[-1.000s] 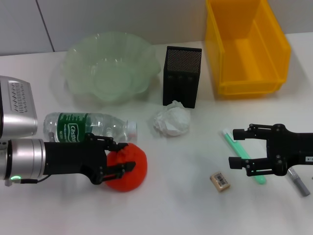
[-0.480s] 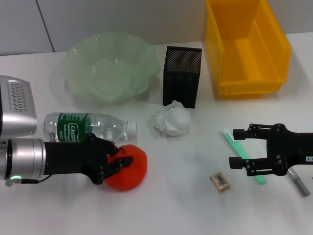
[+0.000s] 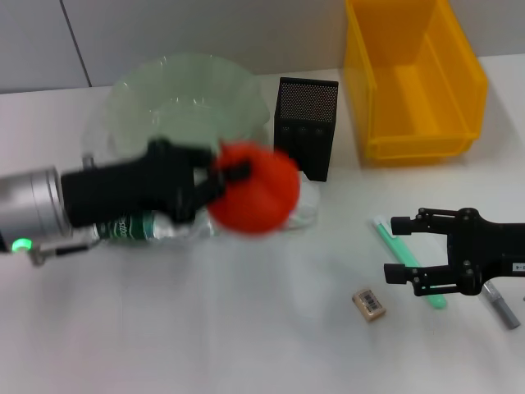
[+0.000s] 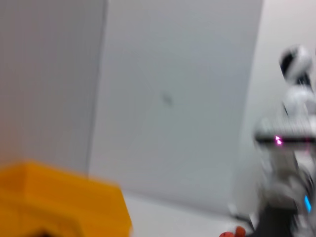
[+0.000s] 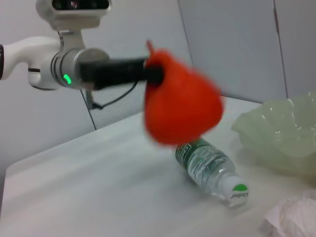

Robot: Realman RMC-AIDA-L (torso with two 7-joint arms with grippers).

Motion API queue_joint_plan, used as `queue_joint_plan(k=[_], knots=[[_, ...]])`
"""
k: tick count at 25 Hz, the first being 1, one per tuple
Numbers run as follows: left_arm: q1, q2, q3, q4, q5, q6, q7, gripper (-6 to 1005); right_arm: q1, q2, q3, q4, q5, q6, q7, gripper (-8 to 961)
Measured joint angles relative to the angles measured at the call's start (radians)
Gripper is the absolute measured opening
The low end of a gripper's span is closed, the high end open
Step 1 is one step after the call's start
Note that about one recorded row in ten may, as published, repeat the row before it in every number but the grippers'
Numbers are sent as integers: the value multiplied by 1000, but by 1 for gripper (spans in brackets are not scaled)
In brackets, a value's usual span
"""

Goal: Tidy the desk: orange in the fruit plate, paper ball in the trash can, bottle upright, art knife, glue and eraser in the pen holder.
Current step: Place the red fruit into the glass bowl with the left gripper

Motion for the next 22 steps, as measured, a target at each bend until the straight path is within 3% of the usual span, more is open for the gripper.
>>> queue_joint_plan(k=[1,5,6,10,11,14,22], knots=[[-13,-2,2,-43,-102,-31,47,115,0,0,0,0,0,0,0,819],[-39,-2,-1,-112,-204,-82,121,96,0,0,0,-2,0,-1,0,819],[-66,-2,-5,-178,-296,-154,190,91,1,0,0,-2,0,-1,0,819],[-87,-5,-3,-229,-378,-234,253,71,-2,0,0,-2,0,-1,-1,819],[-113,-8,7,-275,-454,-316,324,65,-2,0,0,-2,0,-1,-1,819],[-132,-8,9,-299,-484,-350,359,65,-2,0,0,-2,0,-2,-1,819],[-255,-9,25,-406,-517,-626,534,66,0,0,-3,-2,0,-2,-2,819]])
